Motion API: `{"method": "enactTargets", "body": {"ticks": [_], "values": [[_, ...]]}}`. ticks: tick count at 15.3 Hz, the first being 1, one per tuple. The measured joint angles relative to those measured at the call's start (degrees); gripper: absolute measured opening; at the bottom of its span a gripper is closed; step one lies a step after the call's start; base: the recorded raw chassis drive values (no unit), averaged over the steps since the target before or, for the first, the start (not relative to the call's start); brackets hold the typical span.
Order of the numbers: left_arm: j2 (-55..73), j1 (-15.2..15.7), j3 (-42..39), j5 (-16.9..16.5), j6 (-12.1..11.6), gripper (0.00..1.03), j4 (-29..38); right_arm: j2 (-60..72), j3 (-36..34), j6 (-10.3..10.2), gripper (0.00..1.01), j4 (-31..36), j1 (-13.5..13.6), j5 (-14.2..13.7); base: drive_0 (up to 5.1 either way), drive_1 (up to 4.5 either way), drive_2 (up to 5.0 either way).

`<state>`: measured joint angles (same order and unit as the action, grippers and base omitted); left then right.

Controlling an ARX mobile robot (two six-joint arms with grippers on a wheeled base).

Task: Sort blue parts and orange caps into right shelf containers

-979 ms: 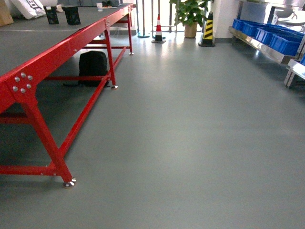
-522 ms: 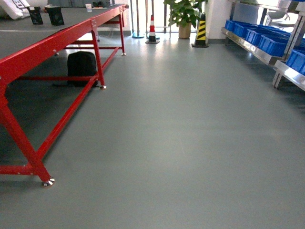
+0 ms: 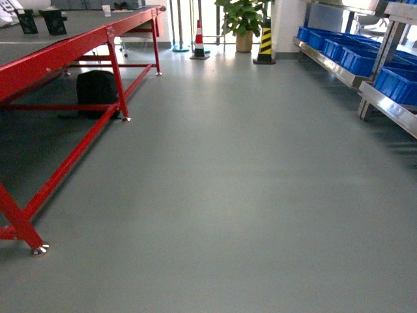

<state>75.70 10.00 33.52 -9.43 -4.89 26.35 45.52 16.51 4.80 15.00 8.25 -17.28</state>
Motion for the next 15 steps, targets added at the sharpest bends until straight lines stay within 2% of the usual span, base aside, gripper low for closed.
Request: {"method": "enactTargets", "body": {"ticks": [3, 5, 15], "values": [[-0.1, -0.5, 0.0, -0.5, 0.0, 0.44, 0.1, 0.0, 0.0, 0.0, 0.43, 0.2, 0.0, -0.2, 0.0, 0.0, 0.0], [-0.3, 0.2, 0.0, 0.1, 0.0, 0.44, 0.1, -0.2, 0.0, 0.0, 0.43, 0.0, 0.0, -0.1, 0.0, 4.19, -4.1], [-0.1, 0.0, 0.0, 0.0, 0.0, 0.44, 0.2, -0.2, 0.0, 0.0, 0.43, 0.0, 0.0, -0.1, 0.0, 4.16, -4.1]]}}
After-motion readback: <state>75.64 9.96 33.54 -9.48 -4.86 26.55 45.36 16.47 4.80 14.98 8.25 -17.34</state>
